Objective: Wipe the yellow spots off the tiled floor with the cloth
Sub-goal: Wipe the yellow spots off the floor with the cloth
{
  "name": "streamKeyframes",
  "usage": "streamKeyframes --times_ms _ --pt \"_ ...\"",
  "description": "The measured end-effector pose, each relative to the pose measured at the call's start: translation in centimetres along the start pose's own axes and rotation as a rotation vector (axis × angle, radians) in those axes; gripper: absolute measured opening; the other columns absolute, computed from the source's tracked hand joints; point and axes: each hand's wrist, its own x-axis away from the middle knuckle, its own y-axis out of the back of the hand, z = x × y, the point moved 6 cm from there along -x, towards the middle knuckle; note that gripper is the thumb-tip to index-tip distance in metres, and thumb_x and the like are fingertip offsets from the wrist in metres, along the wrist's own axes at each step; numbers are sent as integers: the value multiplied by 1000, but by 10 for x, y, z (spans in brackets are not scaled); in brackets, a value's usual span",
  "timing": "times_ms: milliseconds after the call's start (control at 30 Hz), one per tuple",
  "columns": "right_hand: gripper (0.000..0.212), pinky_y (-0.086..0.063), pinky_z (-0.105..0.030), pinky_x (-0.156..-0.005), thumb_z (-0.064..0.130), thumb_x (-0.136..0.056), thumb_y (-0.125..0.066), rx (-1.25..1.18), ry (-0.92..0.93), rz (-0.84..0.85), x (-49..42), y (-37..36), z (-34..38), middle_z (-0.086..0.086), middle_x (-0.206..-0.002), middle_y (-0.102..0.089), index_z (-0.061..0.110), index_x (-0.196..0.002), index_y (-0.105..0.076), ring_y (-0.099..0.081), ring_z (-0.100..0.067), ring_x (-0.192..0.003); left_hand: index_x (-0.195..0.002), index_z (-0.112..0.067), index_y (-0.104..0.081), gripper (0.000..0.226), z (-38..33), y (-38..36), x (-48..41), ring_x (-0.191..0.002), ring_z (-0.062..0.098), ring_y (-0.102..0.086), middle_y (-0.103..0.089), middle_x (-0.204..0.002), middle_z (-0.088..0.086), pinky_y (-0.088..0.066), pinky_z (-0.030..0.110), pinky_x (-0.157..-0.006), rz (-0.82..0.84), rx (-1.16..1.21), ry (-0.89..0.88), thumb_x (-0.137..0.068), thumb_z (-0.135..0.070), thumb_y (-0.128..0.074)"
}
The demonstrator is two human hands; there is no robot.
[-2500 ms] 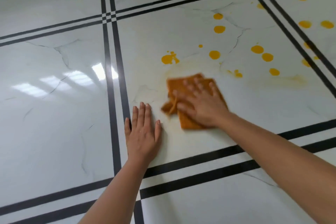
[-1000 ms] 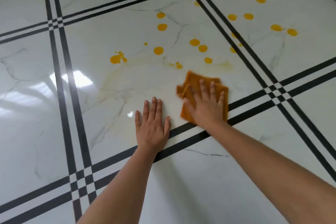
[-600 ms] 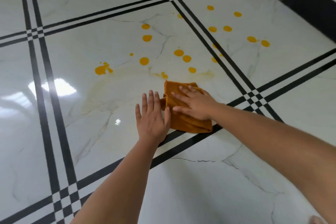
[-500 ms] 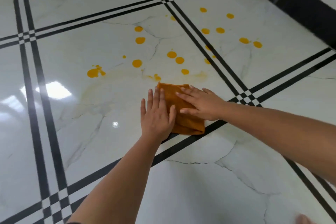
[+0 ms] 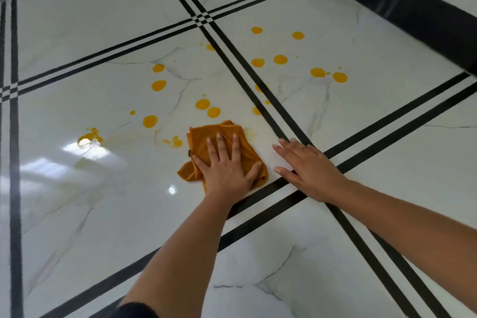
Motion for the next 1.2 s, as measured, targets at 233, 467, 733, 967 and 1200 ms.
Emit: streamKeyframes --times_ms 233,467,733,967,1200 --pt "86 -7 -37 -115 68 -80 10 -61 -126 -182 8 12 -82 1 -156 -20 25 -147 -22 -11 -18 -145 -144 -42 10 77 -67 -10 -11 -143 27 12 6 -158 1 6 63 -108 -77 -161 -323 -78 -75 -9" --pt "92 -5 -36 -115 70 -77 16 -64 -224 -233 10 11 -133 2 -156 -20 26 -147 -24 -10 -17 -145 -145 -43 -4 73 -112 4 -77 -144 27 5 -5 -158 -1 5 64 -108 -159 -70 -174 -79 -74 -10" --pt "76 -11 -39 -115 57 -84 -3 -100 -420 -336 30 20 -195 -2 -155 -24 20 -146 -29 -14 -21 -144 -144 -46 -4 70 -179 1 -107 -144 23 2 -8 -157 -5 4 60 -109 -155 -105 -296 -80 -72 -11" --pt "73 -10 -43 -115 58 -87 -6 -98 -478 -341 23 35 -249 -2 -156 -20 22 -147 -24 -11 -22 -145 -143 -49 -7 72 -233 -7 -111 -144 22 5 -8 -157 -7 6 60 -109 -118 -186 -555 -76 -74 -11" --pt "63 -9 -48 -115 56 -90 -10 -17 -452 -302 -6 37 -258 4 -156 -19 30 -148 -19 -10 -23 -145 -143 -49 -1 70 -233 -7 -114 -144 27 7 -5 -157 -4 4 62 -109 -123 -135 -285 -78 -74 -8"
